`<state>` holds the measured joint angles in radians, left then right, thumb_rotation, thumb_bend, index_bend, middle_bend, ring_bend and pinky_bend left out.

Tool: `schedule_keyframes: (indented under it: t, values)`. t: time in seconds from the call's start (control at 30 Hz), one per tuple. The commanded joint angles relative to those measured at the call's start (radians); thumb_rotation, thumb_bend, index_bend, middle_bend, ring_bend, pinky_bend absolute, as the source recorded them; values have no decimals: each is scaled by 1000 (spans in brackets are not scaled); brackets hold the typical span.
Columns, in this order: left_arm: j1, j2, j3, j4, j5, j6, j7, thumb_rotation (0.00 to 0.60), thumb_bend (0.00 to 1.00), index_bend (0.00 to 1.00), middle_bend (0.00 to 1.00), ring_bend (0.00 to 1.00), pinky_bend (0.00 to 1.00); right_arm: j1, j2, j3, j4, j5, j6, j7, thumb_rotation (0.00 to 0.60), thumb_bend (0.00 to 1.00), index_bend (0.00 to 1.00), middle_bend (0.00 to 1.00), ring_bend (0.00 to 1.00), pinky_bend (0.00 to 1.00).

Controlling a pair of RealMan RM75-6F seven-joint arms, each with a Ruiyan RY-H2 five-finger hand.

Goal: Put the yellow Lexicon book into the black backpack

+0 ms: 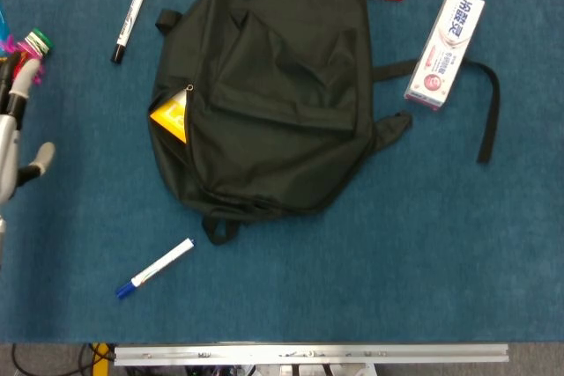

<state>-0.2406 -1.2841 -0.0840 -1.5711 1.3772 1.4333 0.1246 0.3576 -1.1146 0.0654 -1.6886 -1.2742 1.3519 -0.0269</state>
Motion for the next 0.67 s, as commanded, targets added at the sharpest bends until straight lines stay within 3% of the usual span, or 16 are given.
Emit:
schedule_keyframes:
  t: [0.03, 0.3, 0.67]
  values:
    - [18, 19, 5, -8, -11, 8, 10, 600, 213, 74, 16, 0, 113, -44, -6, -27, 32, -40, 30, 35, 600, 421, 572, 579, 468, 584]
    - [75, 47, 19, -26, -12, 59, 4, 600, 213, 103, 42, 11, 113, -106, 3, -49, 44, -75, 55, 68, 600, 417, 572, 580, 468, 584]
    - [125, 57, 20, -35, -24, 92, -4, 600, 213, 132, 64, 33, 113, -133, -3, -39, 43, -89, 38, 62, 600, 416, 577, 580, 471, 584]
